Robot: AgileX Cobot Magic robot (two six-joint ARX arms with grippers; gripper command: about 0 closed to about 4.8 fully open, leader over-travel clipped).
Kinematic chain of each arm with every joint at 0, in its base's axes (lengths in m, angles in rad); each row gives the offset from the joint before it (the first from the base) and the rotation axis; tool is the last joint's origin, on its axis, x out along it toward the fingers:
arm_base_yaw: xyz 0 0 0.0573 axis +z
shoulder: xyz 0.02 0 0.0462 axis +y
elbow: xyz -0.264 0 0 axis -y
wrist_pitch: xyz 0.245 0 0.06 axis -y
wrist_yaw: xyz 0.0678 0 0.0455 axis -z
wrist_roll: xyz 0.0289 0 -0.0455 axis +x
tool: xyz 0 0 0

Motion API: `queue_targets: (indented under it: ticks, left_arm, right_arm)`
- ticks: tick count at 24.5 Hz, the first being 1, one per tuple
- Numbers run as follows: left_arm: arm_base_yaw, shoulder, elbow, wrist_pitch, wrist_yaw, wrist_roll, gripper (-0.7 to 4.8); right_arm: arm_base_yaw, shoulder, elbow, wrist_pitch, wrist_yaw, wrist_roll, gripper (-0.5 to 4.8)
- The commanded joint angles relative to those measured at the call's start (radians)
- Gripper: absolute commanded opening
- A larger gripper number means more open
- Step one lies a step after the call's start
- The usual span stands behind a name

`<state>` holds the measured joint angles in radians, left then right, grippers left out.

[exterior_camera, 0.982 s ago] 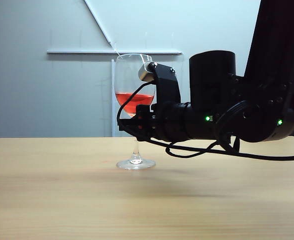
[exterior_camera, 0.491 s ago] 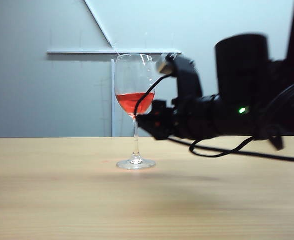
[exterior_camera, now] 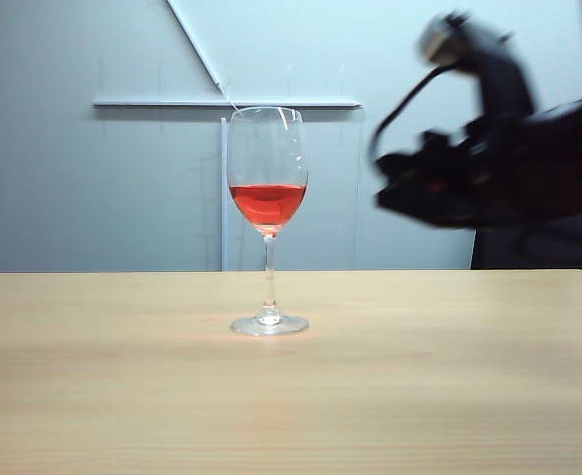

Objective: Gently pick up the goblet, rotate it counterclockwise for two full turns (viewing from above), and then place it back on the table.

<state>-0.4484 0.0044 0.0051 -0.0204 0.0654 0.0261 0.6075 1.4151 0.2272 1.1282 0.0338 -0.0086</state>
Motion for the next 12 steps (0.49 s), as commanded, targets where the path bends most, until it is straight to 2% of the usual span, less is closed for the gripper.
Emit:
queue_targets:
  ticks: [1,7,12]
  left_arm:
    - [0.0,0.002,0.004,0.016,0.002,0.0,-0.05]
    - [0.0,0.002,0.004,0.013,0.002,0.0,-0.05]
    - [0.0,0.002,0.004,0.013,0.002,0.0,-0.05]
  right_arm:
    - [0.002,-0.158,-0.039,-0.11,0.002,0.005,-0.09]
    - [0.002,-0.425,-0.051,-0.444,0.014,0.005,-0.08]
    - [0.002,-0.505,-0.051,-0.518,0.013,0.005,-0.08]
